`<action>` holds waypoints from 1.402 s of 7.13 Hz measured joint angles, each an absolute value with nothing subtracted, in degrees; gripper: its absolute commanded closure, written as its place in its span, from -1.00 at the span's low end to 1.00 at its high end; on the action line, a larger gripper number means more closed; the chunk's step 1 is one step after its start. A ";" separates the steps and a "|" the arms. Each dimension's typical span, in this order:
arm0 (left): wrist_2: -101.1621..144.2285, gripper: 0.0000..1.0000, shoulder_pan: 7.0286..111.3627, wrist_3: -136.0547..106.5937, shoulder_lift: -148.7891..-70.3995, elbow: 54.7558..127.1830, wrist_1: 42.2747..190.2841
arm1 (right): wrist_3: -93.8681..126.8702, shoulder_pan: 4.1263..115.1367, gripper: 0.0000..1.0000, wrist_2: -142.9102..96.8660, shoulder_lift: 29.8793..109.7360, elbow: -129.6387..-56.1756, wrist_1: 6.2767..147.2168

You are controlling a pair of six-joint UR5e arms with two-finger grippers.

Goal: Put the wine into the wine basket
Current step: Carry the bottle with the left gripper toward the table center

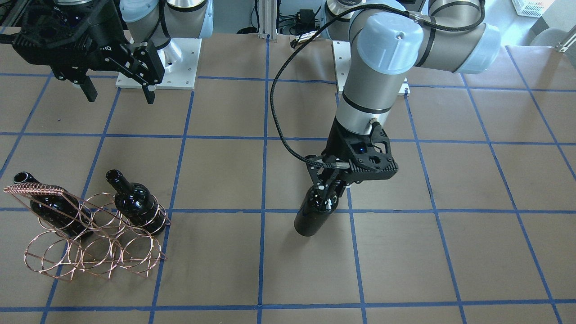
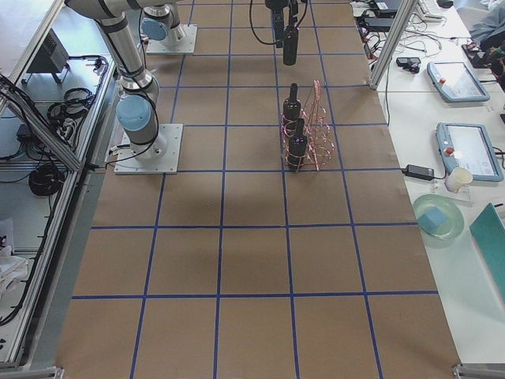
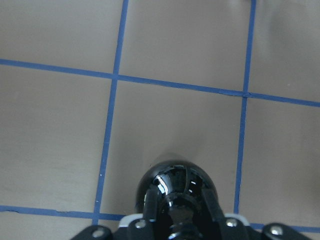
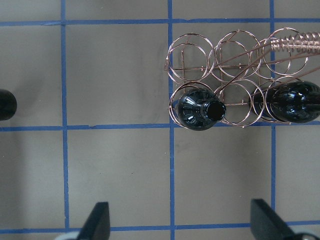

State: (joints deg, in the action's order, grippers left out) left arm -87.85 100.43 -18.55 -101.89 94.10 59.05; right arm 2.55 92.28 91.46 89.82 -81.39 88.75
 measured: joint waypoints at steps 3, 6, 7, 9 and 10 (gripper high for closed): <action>-89.83 1.00 105.70 -22.81 -101.51 96.09 58.91 | 2.61 92.31 -1.00 91.47 89.82 -81.39 88.68; -90.19 1.00 107.04 -23.18 -101.65 97.18 58.97 | 2.59 92.25 -1.00 91.53 89.78 -81.39 88.67; -90.23 1.00 107.40 -23.22 -101.64 97.48 59.00 | 2.55 92.25 -1.00 91.52 89.78 -81.39 88.68; -90.18 1.00 107.94 -23.24 -101.66 97.80 59.17 | 2.50 92.25 -1.00 91.59 89.79 -81.39 88.66; -90.13 1.00 108.20 -23.25 -101.75 97.93 59.26 | 2.49 92.30 -1.00 91.70 89.84 -81.39 88.62</action>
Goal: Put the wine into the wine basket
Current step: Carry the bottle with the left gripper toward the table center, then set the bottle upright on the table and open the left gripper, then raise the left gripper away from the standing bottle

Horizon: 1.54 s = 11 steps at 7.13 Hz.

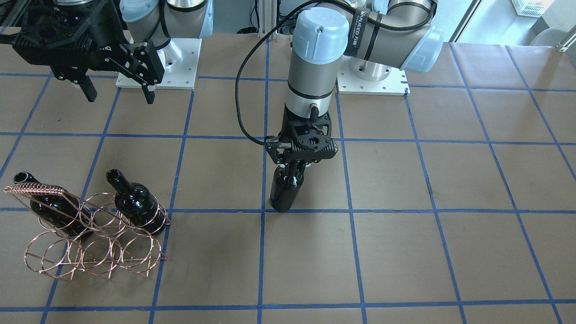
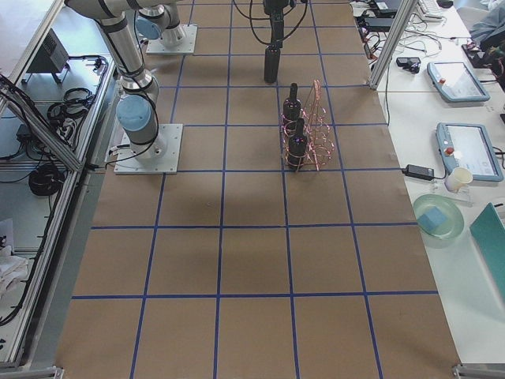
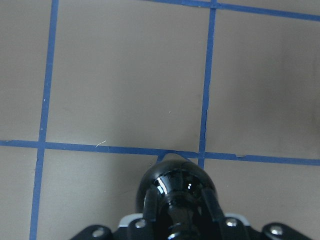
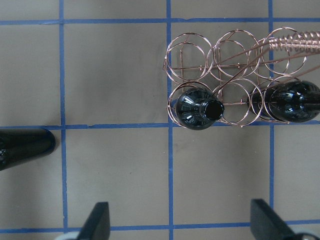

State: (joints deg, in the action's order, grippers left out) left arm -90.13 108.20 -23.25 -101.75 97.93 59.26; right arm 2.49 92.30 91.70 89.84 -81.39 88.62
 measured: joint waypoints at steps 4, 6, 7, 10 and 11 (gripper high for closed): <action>-89.98 -1.00 108.70 -22.89 -101.64 97.96 60.13 | 2.38 92.24 -1.00 91.96 89.97 -81.53 88.60; -89.94 -1.00 108.45 -22.60 -100.70 97.16 61.24 | 2.41 92.30 -1.00 91.91 90.15 -81.59 88.58; -90.01 -1.00 108.07 -22.49 -99.79 96.52 62.23 | 2.40 92.29 -1.00 91.86 90.20 -81.62 88.59; -90.59 -1.00 105.04 -18.45 -96.27 86.75 76.18 | 2.47 92.36 -1.00 91.70 90.25 -81.78 88.62; -90.85 -1.00 102.19 -12.60 -94.98 83.40 80.70 | 2.52 92.37 -1.00 91.70 90.23 -81.85 88.63</action>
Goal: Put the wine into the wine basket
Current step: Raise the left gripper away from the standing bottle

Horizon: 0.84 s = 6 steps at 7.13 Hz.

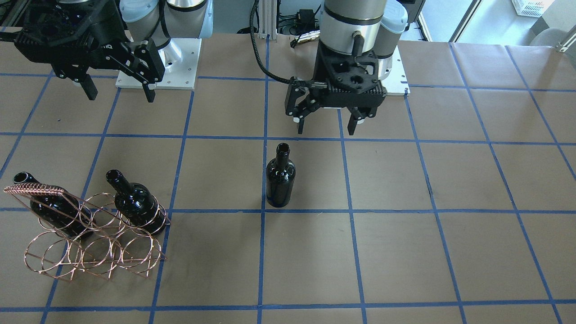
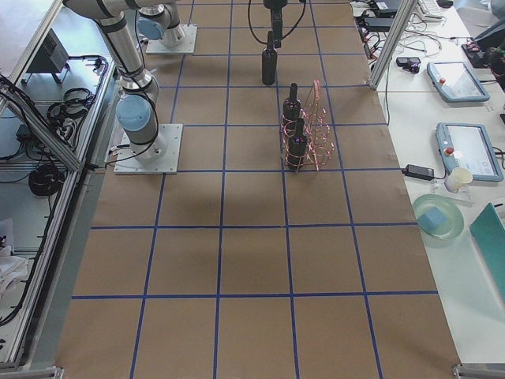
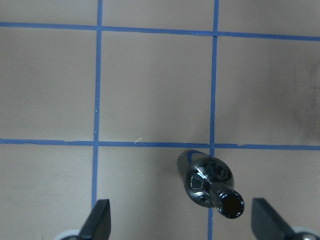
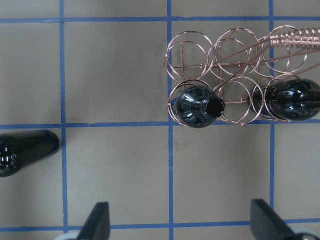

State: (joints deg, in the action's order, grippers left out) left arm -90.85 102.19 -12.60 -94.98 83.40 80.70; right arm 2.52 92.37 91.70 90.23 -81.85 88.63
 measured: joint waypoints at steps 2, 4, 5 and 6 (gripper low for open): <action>-91.60 -1.00 95.11 -4.01 -92.15 81.24 85.88 | 2.54 92.37 -1.00 91.62 90.31 -81.90 88.64; -91.66 -1.00 90.02 -1.79 -90.51 81.70 88.35 | 2.67 92.48 -1.00 91.72 90.44 -81.91 88.66; -91.38 -1.00 88.31 -1.08 -90.14 82.61 89.12 | 2.90 92.56 -1.00 91.82 90.46 -81.84 88.69; -91.23 -1.00 86.46 2.31 -89.83 83.86 89.44 | 3.68 92.76 -1.00 91.81 90.27 -81.53 88.78</action>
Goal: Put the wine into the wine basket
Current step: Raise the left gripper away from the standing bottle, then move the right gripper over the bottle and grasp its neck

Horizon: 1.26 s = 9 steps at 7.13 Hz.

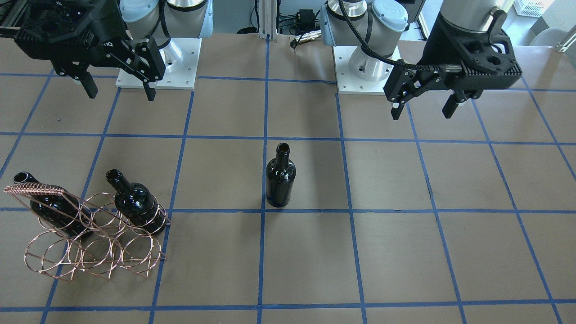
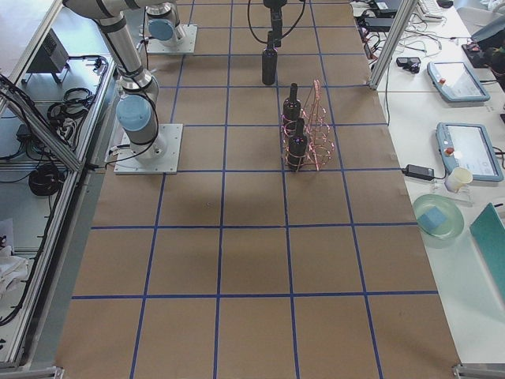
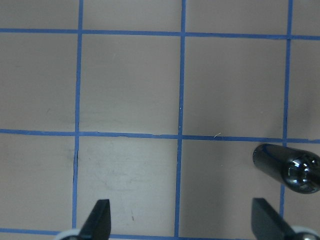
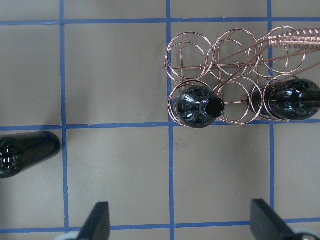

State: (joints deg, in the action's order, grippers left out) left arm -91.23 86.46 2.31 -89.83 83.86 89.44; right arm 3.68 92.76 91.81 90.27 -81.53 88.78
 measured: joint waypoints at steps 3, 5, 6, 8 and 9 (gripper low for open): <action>-90.91 -1.00 84.48 10.47 -88.33 85.78 89.94 | 12.04 99.42 -1.00 91.98 85.42 -78.55 91.62; -89.82 -1.00 84.47 10.90 -87.80 86.09 90.74 | 19.74 105.69 -1.00 92.19 81.26 -77.73 94.93; -89.43 -1.00 84.44 10.98 -87.69 86.11 90.91 | 24.29 108.83 -1.00 92.32 79.19 -77.68 96.36; -89.19 -1.00 84.40 11.06 -87.64 86.16 91.06 | 31.48 113.60 -0.99 92.95 74.88 -77.63 99.68; -89.17 -1.00 84.41 11.16 -87.63 86.42 91.11 | 33.14 114.48 -0.93 93.01 73.06 -77.63 100.97</action>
